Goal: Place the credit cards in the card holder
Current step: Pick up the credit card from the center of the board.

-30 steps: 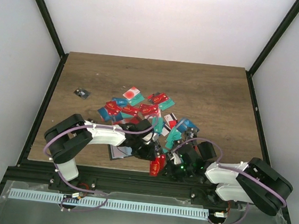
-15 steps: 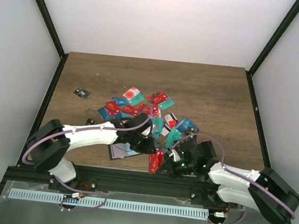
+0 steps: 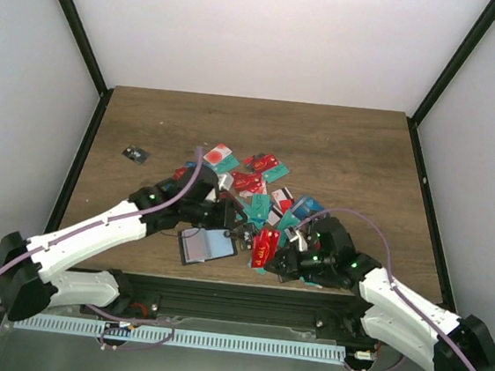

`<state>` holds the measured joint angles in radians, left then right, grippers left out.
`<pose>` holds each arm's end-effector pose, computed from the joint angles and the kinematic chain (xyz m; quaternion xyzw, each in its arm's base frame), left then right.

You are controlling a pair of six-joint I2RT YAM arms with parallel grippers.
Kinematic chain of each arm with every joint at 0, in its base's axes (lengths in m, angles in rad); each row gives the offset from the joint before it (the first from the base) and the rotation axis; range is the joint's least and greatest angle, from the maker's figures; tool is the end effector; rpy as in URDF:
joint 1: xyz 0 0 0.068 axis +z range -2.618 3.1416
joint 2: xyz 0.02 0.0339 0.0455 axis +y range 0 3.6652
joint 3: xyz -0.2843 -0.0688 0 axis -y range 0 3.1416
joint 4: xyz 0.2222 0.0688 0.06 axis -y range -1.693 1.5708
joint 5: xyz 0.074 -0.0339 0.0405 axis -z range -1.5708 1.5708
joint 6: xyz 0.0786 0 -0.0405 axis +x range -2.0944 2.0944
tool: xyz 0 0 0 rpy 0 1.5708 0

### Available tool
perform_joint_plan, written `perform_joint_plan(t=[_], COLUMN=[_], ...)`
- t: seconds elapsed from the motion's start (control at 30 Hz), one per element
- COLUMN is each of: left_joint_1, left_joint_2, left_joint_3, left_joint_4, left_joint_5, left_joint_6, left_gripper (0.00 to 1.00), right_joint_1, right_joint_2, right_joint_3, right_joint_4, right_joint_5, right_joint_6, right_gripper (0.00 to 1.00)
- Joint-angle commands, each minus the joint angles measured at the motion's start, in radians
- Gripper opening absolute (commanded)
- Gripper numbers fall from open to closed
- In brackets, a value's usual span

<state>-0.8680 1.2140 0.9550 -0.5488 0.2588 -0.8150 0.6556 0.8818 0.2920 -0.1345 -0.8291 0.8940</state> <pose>0.1492 -0.2072 0.2726 0.0724 0.9188 -0.3551 0.1567 0.0855 0.1389 0.1750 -0.0650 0.8483 0.5254 0.0117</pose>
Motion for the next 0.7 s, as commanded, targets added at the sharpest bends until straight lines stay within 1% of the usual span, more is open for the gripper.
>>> perform_joint_plan(t=[0.0, 0.1, 0.2, 0.33, 0.43, 0.6, 0.67], left_joint_1=[0.058, 0.09, 0.107, 0.111, 0.117, 0.141, 0.148], left_joint_2=[-0.087, -0.128, -0.136, -0.134, -0.13, -0.12, -0.11], left_joint_3=[-0.066, -0.135, -0.196, -0.263, -0.309, -0.385, -0.4], left_joint_4=[0.058, 0.175, 0.284, 0.444, 0.562, 0.753, 0.797], left_joint_5=[0.029, 0.104, 0.184, 0.256, 0.296, 0.344, 0.361], left_joint_6=[-0.044, -0.08, -0.109, -0.14, -0.165, -0.217, -0.223], left_gripper=[0.49, 0.51, 0.51, 0.5, 0.48, 0.45, 0.43], right_joint_1=[-0.052, -0.075, -0.082, -0.088, -0.099, -0.117, -0.12], right_joint_2=[-0.001, 0.009, 0.015, 0.015, 0.01, 0.023, 0.028], right_joint_3=[0.063, 0.079, 0.099, 0.123, 0.128, 0.142, 0.149], right_joint_4=[0.011, 0.052, 0.088, 0.142, 0.208, 0.253, 0.263], right_joint_5=[-0.09, -0.129, -0.157, -0.203, -0.237, -0.281, -0.289], right_joint_6=[-0.01, -0.002, 0.001, 0.011, 0.032, 0.046, 0.048], right_gripper=[0.01, 0.01, 0.01, 0.01, 0.01, 0.01, 0.01])
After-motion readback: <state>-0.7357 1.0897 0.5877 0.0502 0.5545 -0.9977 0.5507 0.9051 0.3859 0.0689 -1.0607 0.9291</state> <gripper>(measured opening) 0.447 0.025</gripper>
